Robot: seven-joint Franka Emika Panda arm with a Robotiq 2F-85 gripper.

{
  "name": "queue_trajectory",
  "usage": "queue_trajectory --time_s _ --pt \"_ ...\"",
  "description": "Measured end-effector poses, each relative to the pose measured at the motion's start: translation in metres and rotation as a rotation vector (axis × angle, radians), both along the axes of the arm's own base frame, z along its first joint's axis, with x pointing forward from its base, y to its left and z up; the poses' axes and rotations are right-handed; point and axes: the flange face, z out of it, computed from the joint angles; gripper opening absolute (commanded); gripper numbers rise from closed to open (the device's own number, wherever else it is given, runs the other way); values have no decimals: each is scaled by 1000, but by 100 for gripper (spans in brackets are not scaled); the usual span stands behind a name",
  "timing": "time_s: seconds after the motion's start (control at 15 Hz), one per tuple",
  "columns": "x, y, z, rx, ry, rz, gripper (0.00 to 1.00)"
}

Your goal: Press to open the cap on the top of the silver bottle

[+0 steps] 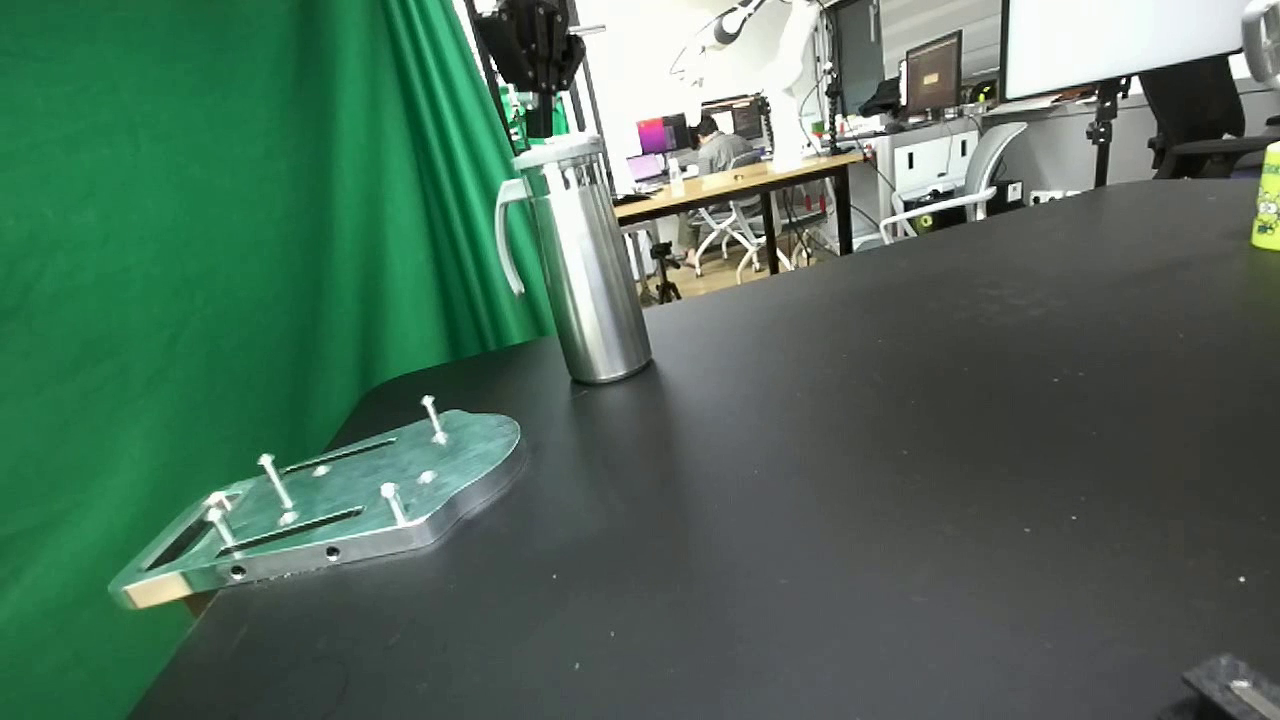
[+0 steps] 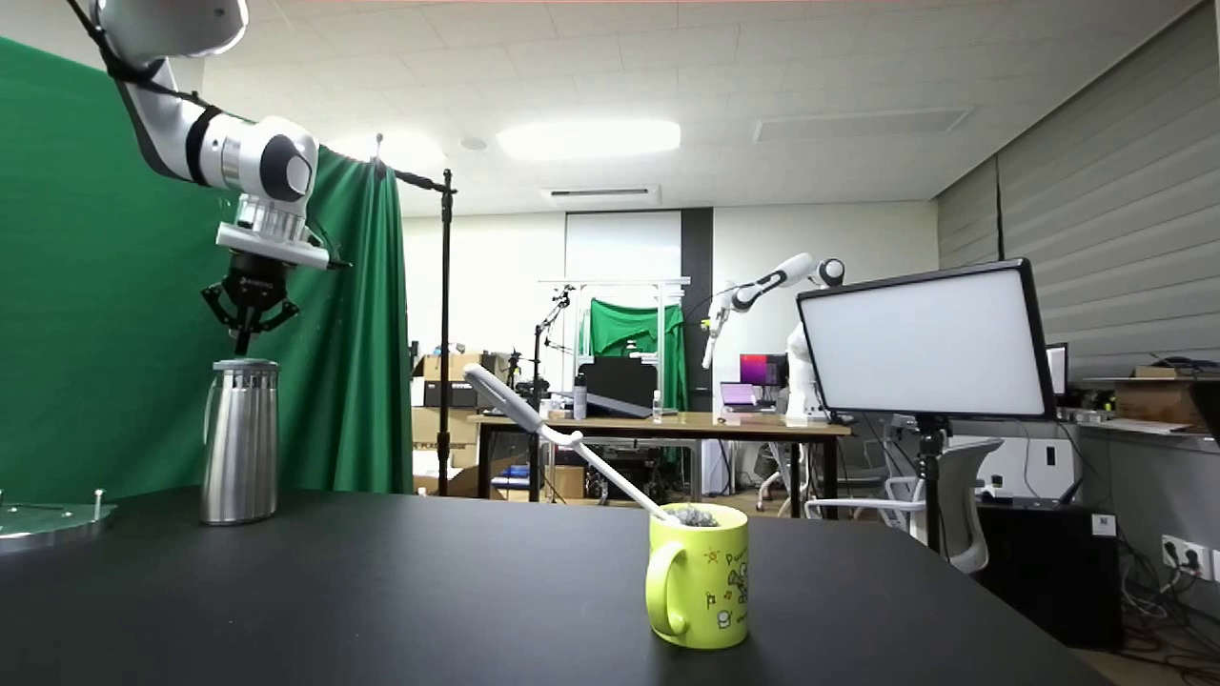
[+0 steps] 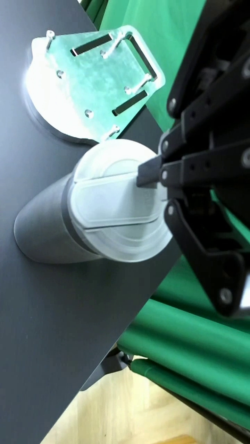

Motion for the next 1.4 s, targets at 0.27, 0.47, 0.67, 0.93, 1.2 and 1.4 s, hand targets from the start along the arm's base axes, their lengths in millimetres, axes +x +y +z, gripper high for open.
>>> queue_trajectory --time_s 0.27,0.47,0.67,0.93,1.2,1.4 --pt "3 3 -6 7 -1 29 0" --pt "4 3 -7 5 3 40 0" --pt "6 4 -6 2 15 44 0" --pt "9 5 -5 -30 67 62 0" --pt "10 11 -2 -138 77 101 0" --pt "10 24 -2 -195 54 127 0"
